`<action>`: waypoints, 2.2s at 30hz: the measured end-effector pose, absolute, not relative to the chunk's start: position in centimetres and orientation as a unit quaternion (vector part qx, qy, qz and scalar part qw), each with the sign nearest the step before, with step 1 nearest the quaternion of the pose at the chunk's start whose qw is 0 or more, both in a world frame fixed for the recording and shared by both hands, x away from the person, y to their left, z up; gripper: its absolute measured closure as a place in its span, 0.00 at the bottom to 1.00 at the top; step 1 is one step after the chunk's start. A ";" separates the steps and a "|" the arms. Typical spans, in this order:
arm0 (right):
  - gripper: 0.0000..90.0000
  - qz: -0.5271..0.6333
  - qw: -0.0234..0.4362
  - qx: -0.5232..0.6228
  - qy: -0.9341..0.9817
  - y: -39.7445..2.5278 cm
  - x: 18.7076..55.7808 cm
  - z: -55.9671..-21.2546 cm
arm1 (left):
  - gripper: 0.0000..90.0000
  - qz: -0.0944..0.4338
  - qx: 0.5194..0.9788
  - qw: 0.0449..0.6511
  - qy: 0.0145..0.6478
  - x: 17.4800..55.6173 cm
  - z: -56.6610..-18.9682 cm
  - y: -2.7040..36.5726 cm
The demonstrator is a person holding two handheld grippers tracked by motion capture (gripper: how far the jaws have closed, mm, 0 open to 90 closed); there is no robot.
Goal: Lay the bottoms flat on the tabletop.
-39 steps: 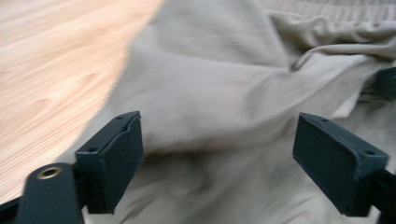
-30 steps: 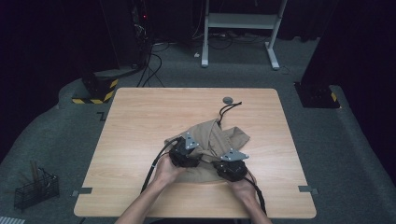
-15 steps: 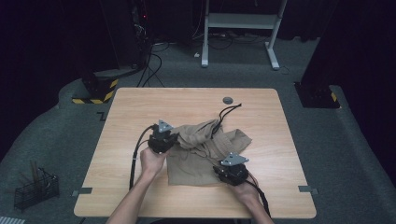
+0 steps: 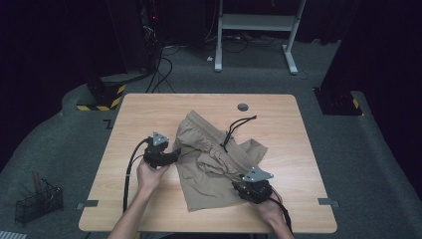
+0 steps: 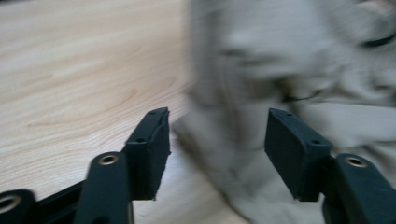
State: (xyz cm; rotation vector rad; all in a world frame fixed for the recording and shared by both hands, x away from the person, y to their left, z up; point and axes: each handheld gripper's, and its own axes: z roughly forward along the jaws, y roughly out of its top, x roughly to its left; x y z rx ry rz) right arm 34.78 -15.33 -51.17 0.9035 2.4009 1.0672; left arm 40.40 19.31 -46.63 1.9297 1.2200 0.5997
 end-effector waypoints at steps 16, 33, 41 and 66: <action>0.30 0.370 0.173 0.434 0.803 -20.3 37.2 -50.9 | 0.36 0.168 0.813 0.338 0.442 37.4 -51.0 12.7; 0.83 0.371 0.239 0.379 0.814 -20.2 37.5 -45.6 | 0.33 0.200 0.810 0.325 0.444 38.3 -52.0 18.6; 0.67 0.302 0.257 0.458 0.796 -20.9 43.3 -45.9 | 0.32 0.213 0.804 0.322 0.453 37.8 -51.9 19.1; 0.50 0.376 0.240 0.388 0.806 -16.1 39.0 -44.5 | 0.32 0.199 0.804 0.362 0.428 37.0 -52.7 15.9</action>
